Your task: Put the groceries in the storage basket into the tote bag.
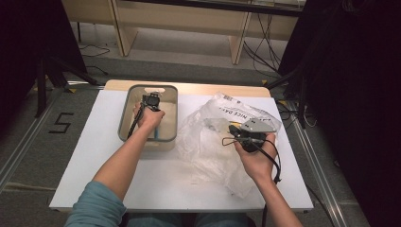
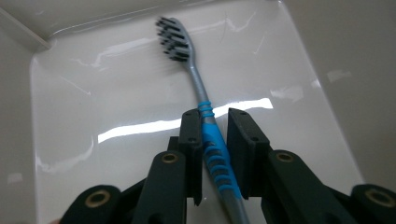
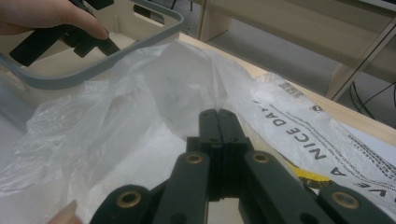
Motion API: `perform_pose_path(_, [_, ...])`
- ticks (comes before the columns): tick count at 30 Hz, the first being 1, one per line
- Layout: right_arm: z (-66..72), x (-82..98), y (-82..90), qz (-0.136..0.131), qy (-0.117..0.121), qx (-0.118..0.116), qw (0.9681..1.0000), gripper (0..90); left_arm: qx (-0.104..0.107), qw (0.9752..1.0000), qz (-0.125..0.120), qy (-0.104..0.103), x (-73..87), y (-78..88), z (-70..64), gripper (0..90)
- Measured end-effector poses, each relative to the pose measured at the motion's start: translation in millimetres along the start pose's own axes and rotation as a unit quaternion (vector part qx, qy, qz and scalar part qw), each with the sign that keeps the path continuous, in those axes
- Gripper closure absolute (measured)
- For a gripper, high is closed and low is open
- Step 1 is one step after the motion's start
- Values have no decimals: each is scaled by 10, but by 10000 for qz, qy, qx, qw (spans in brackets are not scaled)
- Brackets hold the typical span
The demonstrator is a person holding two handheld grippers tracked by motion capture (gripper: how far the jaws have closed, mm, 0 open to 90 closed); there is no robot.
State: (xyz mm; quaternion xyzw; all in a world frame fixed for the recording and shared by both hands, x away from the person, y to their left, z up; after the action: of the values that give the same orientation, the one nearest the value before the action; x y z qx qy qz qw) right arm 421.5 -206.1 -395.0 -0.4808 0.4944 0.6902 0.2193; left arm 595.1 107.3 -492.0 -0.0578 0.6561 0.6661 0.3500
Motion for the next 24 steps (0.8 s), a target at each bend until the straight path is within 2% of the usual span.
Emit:
perform_pose_path(13, [5,-2,0,-3,15,-5,10000,900,46,9997,98,-229,13,27,5,797])
perform_pose_path(24, [3,-2,0,-7,12,-4,10000,900,119,9997,104,-192,18,37,12,798])
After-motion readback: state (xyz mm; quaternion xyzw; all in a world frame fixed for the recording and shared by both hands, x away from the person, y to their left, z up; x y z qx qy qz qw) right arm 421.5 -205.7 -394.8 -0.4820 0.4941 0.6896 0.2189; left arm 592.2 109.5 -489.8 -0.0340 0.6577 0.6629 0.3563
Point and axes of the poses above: each handheld gripper's, and its own axes: y roughly backward along the jaws, x roughly out of its underside, z roughly to its left, the point moved 3 cm from there along -y, roughly forward along the jaws, and after that the axes turned 14 degrees about -y, right-handed, at the moved point
